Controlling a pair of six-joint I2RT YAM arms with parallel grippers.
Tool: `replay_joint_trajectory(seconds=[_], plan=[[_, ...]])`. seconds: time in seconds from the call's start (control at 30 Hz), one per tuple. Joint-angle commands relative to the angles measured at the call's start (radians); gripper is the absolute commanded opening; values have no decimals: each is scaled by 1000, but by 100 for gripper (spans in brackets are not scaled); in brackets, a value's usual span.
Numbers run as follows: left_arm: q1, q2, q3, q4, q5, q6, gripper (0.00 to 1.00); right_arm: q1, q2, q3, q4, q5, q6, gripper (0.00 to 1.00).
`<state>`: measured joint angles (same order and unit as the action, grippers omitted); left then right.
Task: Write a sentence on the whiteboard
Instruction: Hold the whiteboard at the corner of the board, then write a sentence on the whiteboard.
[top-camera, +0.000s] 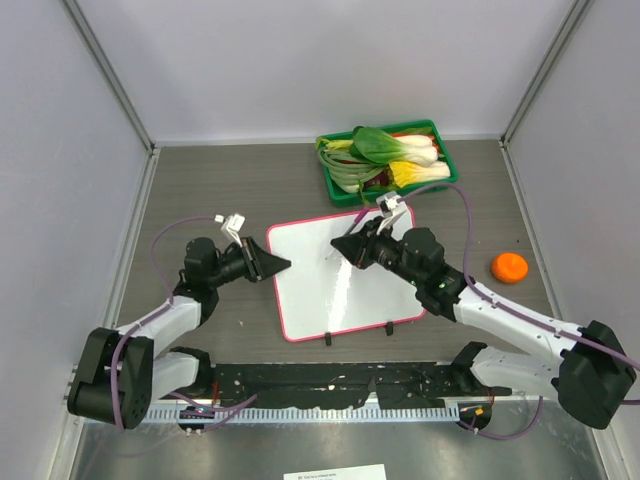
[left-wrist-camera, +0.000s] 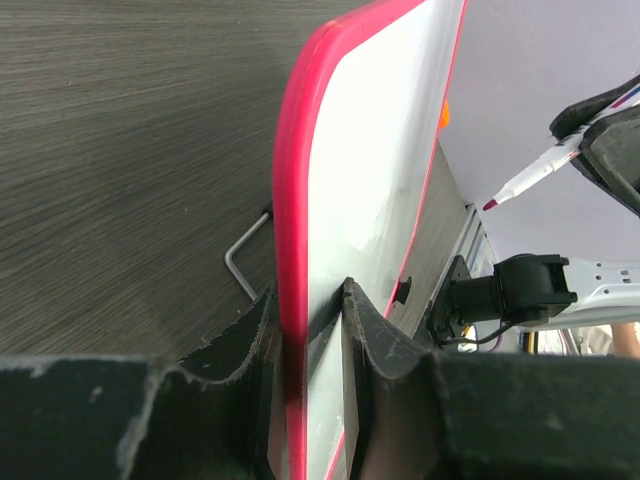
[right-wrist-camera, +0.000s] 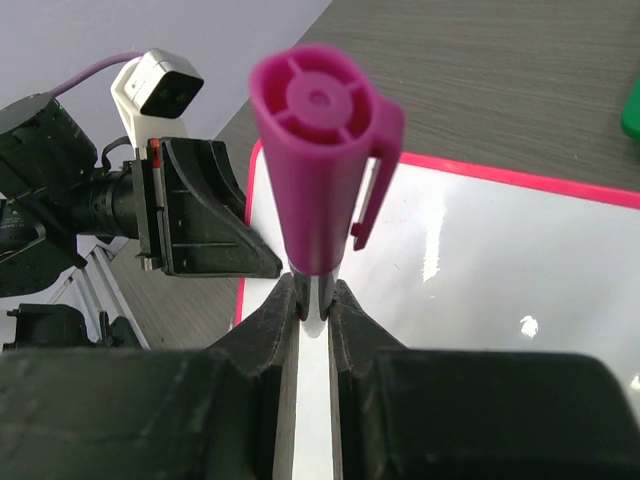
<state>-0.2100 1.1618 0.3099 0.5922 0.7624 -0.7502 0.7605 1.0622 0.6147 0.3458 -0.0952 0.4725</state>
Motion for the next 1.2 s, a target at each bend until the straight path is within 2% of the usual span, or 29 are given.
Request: replay_joint_trajectory(seconds=[0.0, 0.33, 0.8, 1.17], plan=[[-2, -45, -21, -137, -133, 135, 0, 13, 31, 51, 157, 19, -46, 0], [-2, -56, -29, -126, -129, 138, 0, 57, 137, 109, 222, 26, -71, 1], [-2, -37, -32, -95, -98, 132, 0, 140, 240, 157, 246, 163, -123, 1], [-3, -36, -35, -89, -98, 130, 0, 154, 314, 191, 245, 153, -112, 1]])
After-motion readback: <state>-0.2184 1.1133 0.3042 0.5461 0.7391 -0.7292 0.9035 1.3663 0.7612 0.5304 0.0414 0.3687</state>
